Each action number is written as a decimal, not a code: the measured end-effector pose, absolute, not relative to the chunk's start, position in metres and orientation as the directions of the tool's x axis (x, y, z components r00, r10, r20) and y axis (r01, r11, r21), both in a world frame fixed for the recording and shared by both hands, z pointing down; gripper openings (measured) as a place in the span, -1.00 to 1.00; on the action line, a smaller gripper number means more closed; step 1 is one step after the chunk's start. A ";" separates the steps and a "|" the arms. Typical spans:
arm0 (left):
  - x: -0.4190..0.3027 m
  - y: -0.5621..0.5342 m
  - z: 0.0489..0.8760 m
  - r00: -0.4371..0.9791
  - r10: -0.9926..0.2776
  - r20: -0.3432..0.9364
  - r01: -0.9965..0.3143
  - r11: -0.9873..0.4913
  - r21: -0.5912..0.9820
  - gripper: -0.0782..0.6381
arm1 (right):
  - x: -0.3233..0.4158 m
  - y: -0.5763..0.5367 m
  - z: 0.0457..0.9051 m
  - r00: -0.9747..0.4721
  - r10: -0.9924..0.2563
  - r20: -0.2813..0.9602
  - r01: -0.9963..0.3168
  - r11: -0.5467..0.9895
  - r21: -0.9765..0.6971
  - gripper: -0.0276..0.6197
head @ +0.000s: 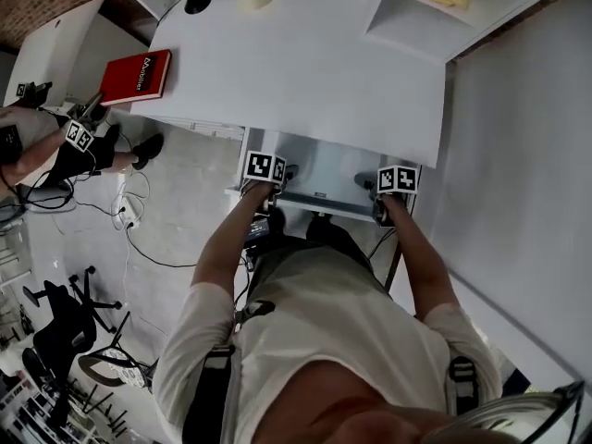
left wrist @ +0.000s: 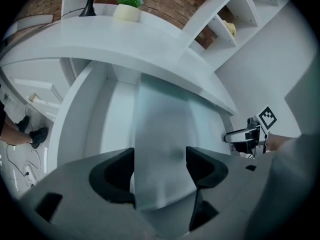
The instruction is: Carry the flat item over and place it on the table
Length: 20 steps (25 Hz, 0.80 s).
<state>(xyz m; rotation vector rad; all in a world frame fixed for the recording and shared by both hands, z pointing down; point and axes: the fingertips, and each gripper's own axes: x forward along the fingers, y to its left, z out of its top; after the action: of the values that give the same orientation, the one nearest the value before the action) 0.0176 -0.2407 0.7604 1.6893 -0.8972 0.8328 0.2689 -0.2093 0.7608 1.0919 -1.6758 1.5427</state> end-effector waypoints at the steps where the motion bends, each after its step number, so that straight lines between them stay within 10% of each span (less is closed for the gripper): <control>1: 0.017 -0.241 0.762 0.478 -0.173 0.861 -0.871 -0.219 0.440 0.17 | 0.269 -0.208 0.761 -0.469 -0.163 0.868 -0.879 -0.008 -0.477 0.13; 11: -0.013 -0.239 0.741 0.466 -0.245 0.850 -0.879 -0.239 0.413 0.17 | 0.285 -0.205 0.734 -0.361 -0.288 0.887 -0.930 0.044 -0.364 0.08; 16: -0.039 -0.219 0.700 0.524 -0.306 0.795 -0.848 -0.270 0.456 0.17 | 0.284 -0.209 0.674 -0.313 -0.467 0.827 -0.942 0.041 -0.333 -0.84; 20: -0.069 -0.192 0.652 0.577 -0.381 0.723 -0.816 -0.320 0.482 -0.15 | 0.238 -0.198 0.625 -0.389 -0.527 0.756 -0.911 0.101 -0.399 -0.88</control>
<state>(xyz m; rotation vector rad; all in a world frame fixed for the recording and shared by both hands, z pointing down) -0.0687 -0.1918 0.6515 1.9234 -0.9626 0.6195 0.2378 -0.1980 0.6249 1.4032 -1.9608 1.2132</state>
